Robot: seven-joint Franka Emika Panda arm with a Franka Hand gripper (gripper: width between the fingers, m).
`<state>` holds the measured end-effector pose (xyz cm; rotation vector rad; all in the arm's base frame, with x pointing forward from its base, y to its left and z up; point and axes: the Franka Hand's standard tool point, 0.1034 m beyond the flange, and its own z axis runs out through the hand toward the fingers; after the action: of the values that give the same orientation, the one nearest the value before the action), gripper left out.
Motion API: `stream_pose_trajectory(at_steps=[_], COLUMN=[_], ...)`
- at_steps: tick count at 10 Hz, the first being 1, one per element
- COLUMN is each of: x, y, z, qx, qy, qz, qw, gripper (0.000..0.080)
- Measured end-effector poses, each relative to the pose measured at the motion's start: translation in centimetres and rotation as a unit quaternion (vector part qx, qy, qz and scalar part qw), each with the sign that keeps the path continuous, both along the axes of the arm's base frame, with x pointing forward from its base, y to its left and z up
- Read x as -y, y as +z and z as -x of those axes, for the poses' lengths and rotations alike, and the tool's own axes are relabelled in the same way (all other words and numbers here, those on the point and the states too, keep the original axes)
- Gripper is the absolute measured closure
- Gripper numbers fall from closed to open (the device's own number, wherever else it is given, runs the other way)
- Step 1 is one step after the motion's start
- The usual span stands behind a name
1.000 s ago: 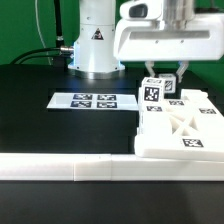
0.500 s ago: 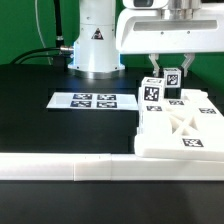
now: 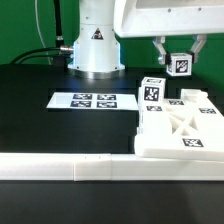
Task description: Assemble chair
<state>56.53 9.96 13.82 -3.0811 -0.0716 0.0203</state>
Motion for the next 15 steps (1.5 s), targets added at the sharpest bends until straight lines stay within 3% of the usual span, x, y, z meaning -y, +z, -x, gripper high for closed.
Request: stream_pose_trajectory(at_steps=[4,6,7,11,15], x=[0.1,-0.4,-0.7,-0.5,-0.5], y=[0.0,0.3,-0.2,-0.3,-0.1], z=[-0.4,-3.8,-4.6,-4.6,-7.4], qx=[-0.002,0.016,0.016,0.015,0.011], qy=[0.011,0.065,0.082,0.082,0.087], qz=[0.003,0.014,0.017,0.019,0.028], qw=[1.0,0.998,0.996,0.996,0.996], gripper=[0.0514,0.0514,0.0514,0.0514,0.0514])
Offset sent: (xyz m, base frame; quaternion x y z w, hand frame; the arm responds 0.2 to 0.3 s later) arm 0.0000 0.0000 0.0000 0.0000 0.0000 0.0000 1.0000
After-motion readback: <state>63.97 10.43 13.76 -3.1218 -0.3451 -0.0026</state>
